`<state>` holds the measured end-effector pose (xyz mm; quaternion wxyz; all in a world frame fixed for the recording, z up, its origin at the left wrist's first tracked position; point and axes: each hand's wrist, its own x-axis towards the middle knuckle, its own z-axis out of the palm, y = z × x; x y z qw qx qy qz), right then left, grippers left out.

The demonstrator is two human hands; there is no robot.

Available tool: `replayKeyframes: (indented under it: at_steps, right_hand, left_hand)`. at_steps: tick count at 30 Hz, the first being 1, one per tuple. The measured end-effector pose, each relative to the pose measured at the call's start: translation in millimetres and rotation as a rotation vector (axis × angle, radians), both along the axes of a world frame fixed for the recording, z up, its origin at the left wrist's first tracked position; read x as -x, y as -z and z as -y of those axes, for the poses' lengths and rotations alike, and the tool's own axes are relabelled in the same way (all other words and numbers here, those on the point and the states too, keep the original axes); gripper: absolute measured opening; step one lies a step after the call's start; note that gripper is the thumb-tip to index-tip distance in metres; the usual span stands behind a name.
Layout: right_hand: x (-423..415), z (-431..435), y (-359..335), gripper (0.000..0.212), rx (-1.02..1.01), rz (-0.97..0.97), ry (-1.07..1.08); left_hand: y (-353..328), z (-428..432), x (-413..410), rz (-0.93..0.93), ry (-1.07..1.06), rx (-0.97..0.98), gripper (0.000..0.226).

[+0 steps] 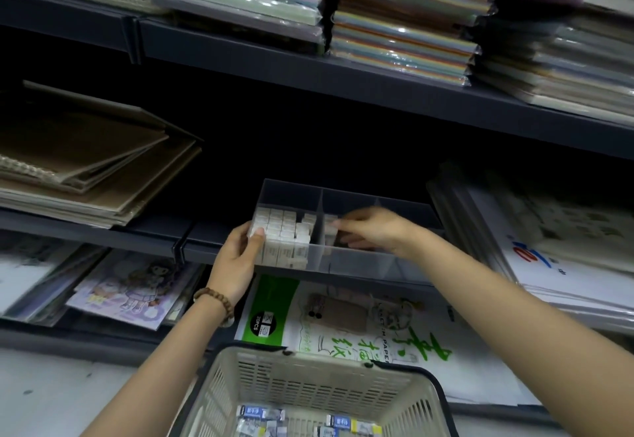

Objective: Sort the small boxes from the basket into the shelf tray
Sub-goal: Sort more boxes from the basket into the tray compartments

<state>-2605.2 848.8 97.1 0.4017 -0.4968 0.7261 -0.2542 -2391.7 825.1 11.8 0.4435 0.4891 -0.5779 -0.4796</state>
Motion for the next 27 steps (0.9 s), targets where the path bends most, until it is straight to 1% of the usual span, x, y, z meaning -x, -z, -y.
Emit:
replayKeyframes:
  at_steps: [3,5,7,9,10,12,14,16,17,18,19,20,21,22,24,26,27]
  right_hand:
    - [1.6,-37.5,-9.7,0.046,0.284,-0.080,-0.027]
    - [6.0,-68.5,-6.1,0.034,0.398,-0.008,-0.035]
    - [8.8,-97.6,14.3,0.022,0.388,0.139,-0.008]
    - [10.6,-119.7,55.0,0.019,0.265,0.262,0.046]
    - [10.9,-129.2,81.1,0.020,0.162,0.268,0.064]
    - [11.7,-148.9,139.3,0.026,-0.080,0.181,0.065]
    - [14.0,-169.9,196.6,0.028,-0.306,0.105,0.032]
    - [16.1,-192.3,245.6,0.025,-0.496,0.087,0.010]
    - [17.2,-202.8,267.1,0.023,-0.563,0.090,0.020]
    - [17.9,-212.5,286.5,0.022,-0.606,0.094,0.032]
    - [19.4,-221.1,305.2,0.026,-0.633,0.097,0.045]
    - [20.6,-229.2,322.5,0.029,-0.655,0.105,0.060]
    - [20.9,-236.3,336.0,0.031,-0.675,0.118,0.079]
    - [20.5,-242.2,346.4,0.032,-0.688,0.126,0.094]
    - [21.4,-248.9,363.5,0.033,-0.670,0.113,0.135]
    - [22.5,-250.6,374.5,0.036,-0.587,0.105,0.206]
    - [22.0,-250.7,378.5,0.038,-0.545,0.133,0.245]
  left_hand:
    - [4.5,-17.3,-7.5,-0.003,0.023,0.030,0.044]
    - [16.1,-35.6,-14.1,0.038,0.023,0.044,0.050]
    - [33.8,-56.9,-20.8,0.134,0.047,0.023,0.058]
    - [56.1,-78.1,-24.6,0.244,0.119,-0.047,0.064]
    - [68.6,-88.3,-24.3,0.299,0.167,-0.093,0.065]
    - [97.4,-108.5,-22.3,0.432,0.276,-0.193,0.062]
    - [130.4,-126.4,-19.3,0.567,0.403,-0.326,0.064]
    - [163.9,-142.3,-16.9,0.708,0.514,-0.445,0.064]
    - [179.6,-149.6,-15.4,0.735,0.543,-0.501,0.063]
    - [192.2,-156.1,-14.1,0.726,0.544,-0.576,0.059]
    - [206.3,-161.9,-13.2,0.688,0.526,-0.646,0.051]
    - [218.6,-168.4,-12.0,0.676,0.520,-0.709,0.039]
    - [232.5,-174.6,-11.7,0.684,0.556,-0.739,0.022]
    - [242.3,-179.9,-10.3,0.713,0.599,-0.750,0.015]
    - [260.0,-187.9,-6.0,0.748,0.649,-0.790,0.018]
    - [273.9,-188.8,-4.1,0.726,0.627,-0.838,0.017]
    - [281.0,-187.4,-2.6,0.721,0.611,-0.845,0.018]
